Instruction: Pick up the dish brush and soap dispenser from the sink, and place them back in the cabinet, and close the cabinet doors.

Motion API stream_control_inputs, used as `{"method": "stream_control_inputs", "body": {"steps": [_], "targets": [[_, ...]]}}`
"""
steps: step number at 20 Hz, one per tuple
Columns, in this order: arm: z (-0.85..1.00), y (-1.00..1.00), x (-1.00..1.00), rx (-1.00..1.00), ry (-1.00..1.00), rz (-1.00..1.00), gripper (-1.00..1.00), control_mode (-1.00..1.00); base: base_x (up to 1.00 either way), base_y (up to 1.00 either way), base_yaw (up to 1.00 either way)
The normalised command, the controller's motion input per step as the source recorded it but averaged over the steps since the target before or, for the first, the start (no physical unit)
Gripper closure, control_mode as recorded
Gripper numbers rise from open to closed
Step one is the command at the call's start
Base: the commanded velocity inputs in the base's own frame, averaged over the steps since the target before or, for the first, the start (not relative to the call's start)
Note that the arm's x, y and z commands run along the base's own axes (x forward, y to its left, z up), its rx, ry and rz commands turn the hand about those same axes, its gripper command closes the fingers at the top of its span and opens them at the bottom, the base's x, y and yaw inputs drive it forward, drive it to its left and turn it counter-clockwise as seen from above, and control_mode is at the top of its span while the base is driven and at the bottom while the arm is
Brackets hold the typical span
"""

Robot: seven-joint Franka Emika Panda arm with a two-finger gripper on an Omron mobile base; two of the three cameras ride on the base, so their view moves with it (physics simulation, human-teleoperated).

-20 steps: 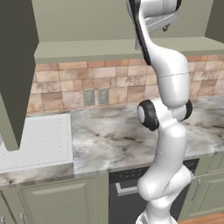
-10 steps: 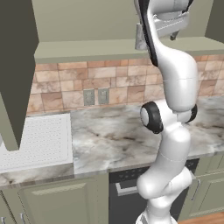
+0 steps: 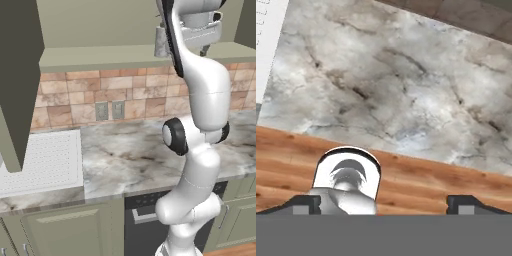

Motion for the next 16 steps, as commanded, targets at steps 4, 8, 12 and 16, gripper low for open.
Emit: {"method": "stream_control_inputs", "body": {"steps": [4,8,12,16], "targets": [[-0.58,0.00,-0.51,0.00,0.00,0.00,-1.00,-1.00,0.00,0.00,0.00],[-0.64,0.00,-0.49,0.00,-0.01,0.00,-1.00,-1.00,0.00,0.00,0.00],[-0.67,0.00,-0.54,0.00,-0.09,0.00,-1.00,-1.00,0.00,0.00,0.00],[-0.59,0.00,-0.59,0.00,-0.16,0.00,-1.00,-1.00,0.00,0.00,0.00]]}}
